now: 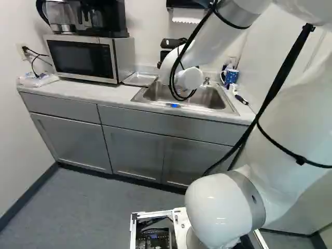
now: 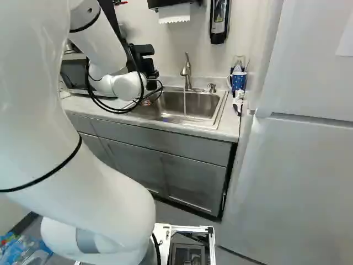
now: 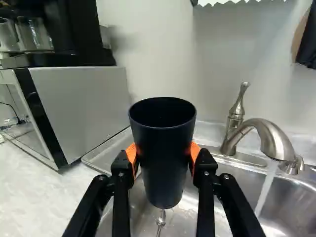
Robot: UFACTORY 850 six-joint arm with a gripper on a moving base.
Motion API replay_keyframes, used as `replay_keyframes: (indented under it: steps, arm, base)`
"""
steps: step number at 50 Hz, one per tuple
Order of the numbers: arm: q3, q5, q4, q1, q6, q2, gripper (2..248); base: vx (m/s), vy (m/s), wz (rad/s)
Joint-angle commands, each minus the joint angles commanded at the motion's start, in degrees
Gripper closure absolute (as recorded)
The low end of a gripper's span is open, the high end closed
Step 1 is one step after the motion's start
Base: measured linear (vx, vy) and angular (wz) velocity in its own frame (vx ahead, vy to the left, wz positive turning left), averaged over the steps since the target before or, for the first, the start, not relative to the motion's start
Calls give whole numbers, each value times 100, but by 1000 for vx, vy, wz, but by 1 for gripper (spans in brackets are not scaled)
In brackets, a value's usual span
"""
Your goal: Rinse the cup and place it in the tray
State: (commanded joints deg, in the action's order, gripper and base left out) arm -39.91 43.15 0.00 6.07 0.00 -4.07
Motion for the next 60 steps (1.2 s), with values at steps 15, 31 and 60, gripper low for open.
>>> replay_keyframes:
  steps: [15, 31, 60]
  arm:
    - [94, -31, 9, -263, 0, 36, 129]
    - [185, -132, 147, -548, 0, 149, 129]
    - [247, -148, 217, -1058, 0, 462, 129]
  base:
    - [0, 0, 0]
    - [0, 0, 0]
    - [0, 0, 0]
